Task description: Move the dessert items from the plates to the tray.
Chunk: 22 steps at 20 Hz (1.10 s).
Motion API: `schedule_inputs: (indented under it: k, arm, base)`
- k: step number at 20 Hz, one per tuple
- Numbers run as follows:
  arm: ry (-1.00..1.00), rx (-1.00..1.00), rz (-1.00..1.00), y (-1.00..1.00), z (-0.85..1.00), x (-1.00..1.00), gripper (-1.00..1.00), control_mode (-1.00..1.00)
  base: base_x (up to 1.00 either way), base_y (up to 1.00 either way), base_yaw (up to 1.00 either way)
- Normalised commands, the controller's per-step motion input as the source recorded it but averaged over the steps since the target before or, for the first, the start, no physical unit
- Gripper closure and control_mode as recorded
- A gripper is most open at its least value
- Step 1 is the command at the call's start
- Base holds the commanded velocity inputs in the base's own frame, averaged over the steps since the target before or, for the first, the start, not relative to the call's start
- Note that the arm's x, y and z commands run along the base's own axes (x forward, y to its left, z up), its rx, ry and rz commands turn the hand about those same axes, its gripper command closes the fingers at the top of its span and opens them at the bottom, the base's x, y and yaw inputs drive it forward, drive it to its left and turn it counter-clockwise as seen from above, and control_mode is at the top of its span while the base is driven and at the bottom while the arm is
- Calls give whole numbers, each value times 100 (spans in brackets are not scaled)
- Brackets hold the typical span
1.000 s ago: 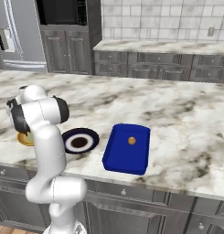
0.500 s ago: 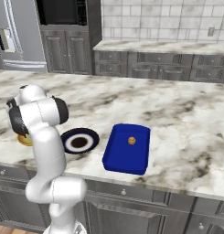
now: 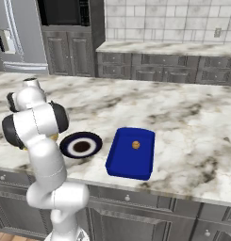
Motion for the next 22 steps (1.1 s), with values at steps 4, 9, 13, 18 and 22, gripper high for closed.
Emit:
schedule_inputs:
  k: [4,9,13,18,22]
  arm:
    - [0,0,0,-87,30,-2,100,-100]
    - [0,0,0,-99,13,0,100,-100]
    - [0,-1,0,-100,4,0,100,-100]
    - [0,0,0,-100,3,0,100,-100]
    - [0,0,0,-100,1,0,100,-100]
  base:
    - [0,0,0]
    - [0,0,0]
    - [0,0,0]
    - [0,0,0]
    - [0,0,0]
